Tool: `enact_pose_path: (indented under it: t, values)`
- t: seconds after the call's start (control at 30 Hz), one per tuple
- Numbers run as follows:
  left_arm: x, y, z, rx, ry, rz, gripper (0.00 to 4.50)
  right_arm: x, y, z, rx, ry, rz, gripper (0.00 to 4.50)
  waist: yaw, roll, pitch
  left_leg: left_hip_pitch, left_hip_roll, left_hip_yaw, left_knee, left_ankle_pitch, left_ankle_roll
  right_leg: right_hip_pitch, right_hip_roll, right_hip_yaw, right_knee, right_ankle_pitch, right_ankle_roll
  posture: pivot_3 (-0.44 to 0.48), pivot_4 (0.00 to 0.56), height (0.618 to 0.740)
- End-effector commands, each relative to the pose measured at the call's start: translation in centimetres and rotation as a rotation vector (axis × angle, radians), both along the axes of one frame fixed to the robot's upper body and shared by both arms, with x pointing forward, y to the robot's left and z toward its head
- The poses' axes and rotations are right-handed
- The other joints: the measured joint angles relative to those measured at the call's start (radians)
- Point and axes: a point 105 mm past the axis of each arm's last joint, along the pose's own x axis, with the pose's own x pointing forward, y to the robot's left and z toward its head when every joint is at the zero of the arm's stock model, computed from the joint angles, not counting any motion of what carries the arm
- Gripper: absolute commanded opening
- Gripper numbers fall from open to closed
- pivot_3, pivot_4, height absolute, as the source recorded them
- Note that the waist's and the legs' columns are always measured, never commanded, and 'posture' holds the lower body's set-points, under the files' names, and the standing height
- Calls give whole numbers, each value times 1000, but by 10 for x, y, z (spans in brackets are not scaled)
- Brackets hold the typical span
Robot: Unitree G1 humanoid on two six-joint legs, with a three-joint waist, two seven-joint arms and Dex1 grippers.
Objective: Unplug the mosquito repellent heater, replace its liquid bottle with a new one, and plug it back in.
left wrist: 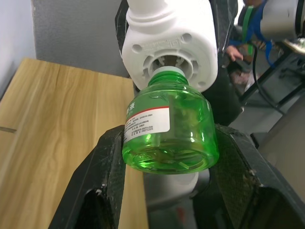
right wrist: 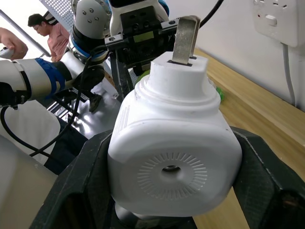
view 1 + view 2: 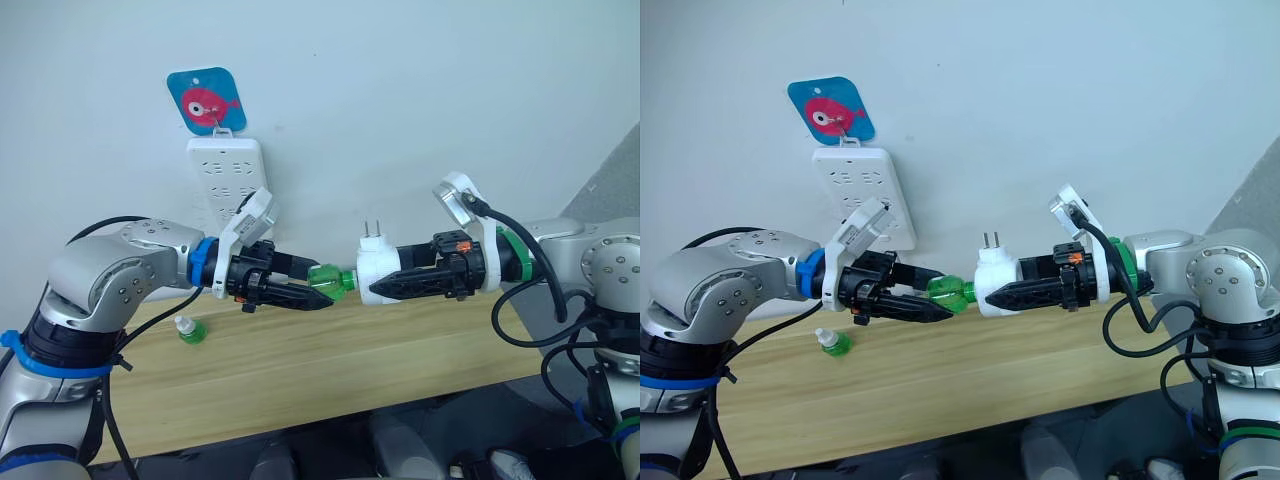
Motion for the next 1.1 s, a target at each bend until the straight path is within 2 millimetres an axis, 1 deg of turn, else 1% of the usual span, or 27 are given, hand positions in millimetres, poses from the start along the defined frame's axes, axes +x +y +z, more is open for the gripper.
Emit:
enact_pose_path:
  t: [0.03, 0.1, 0.23, 0.37, 0.43, 0.5, 0.53, 0.57, 0.6, 0.7, 0.77, 0.8, 0.9, 1.1]
  values:
    - [4, 12, 0, -3, -12, 53, 2275, -8, 1, 10, 20, -61, 40, 3029, -1, 0, 0, 0, 0, 0, 0, 0, 0, 0, 0, 0, 0, 0, 0, -178, 106, 736]
    - [3, 18, -3, -4, -11, 58, 2275, -6, -2, 8, 7, -58, 25, 3029, 0, 0, 0, 1, 0, 0, 0, 0, 0, 0, 0, 0, 0, 0, 0, -178, 106, 736]
    - [-4, 31, -16, 23, -23, 61, 2275, 3, -20, -1, -49, -48, -64, 3029, 1, 0, 0, 0, 0, 0, 0, 0, 0, 0, 0, 0, 0, 0, 0, -171, 109, 736]
    - [-5, 38, -30, 21, -98, 97, 2275, 16, -43, -29, -213, -69, -195, 3029, 5, -1, 2, 0, 0, 1, 0, 0, 0, 0, 0, 1, -1, 0, 0, -169, 122, 736]
    - [-4, 34, -37, 2, -170, 129, 2275, 26, -57, -61, -360, -79, -292, 3029, 8, -1, 4, 0, 0, 1, 0, 0, 0, 0, 0, 1, -1, 0, 0, -169, 127, 736]
    - [-3, 30, -42, -17, -224, 159, 2275, 41, -74, -88, -477, -94, -417, 3029, 12, -3, 7, 1, 0, 1, 0, 0, 0, 0, 0, 1, -2, 0, 0, -167, 135, 736]
    - [-3, 29, -43, -20, -235, 167, 2275, 45, -79, -95, -508, -106, -449, 3029, 14, -4, 8, 0, 0, 2, 0, 0, 0, 0, 0, 2, -2, 0, 0, -161, 150, 736]
    - [-4, 28, -50, -7, -266, 172, 2275, 50, -88, -110, -570, -125, -481, 3029, 16, -6, 15, 1, 0, 3, 1, 0, 0, 0, 0, 3, -2, 0, 0, -155, 157, 736]
    - [-5, 27, -55, 2, -291, 178, 2275, 53, -94, -122, -614, -147, -498, 3029, 17, -6, 18, 1, 0, 4, 1, 0, 0, 0, 0, 4, -1, 0, 0, -153, 160, 736]
    - [-5, 23, -62, -7, -328, 224, 2275, 60, -106, -149, -716, -185, -536, 3029, 23, -7, 28, 3, 0, 8, 0, 0, 0, 0, 0, 8, -1, 1, 1, -139, 175, 736]
    - [-7, 20, -64, -22, -343, 250, 2275, 64, -119, -169, -814, -128, -580, 3029, 28, -10, 38, 4, 0, 9, 0, 0, 0, 0, 0, 10, -1, 1, 1, -119, 187, 736]
    - [-8, 19, -65, -24, -353, 255, 2275, 65, -126, -175, -868, -60, -615, 3029, 29, -11, 43, 5, 0, 10, 0, 0, 0, 1, 0, 10, 0, 1, 1, -111, 194, 736]
    - [-10, 18, -69, -28, -370, 279, 2275, 66, -127, -183, -904, 22, -610, 3029, 39, -11, 57, 5, 0, 13, 0, 0, 0, 0, 0, 14, 0, 2, 2, -93, 208, 736]
    - [-19, 15, -77, -27, -374, 290, 2275, 64, -127, -193, -948, 92, -581, 3029, 64, -12, 74, 5, 0, 13, 0, 0, 0, 0, 0, 14, 0, 2, 3, -58, 224, 736]
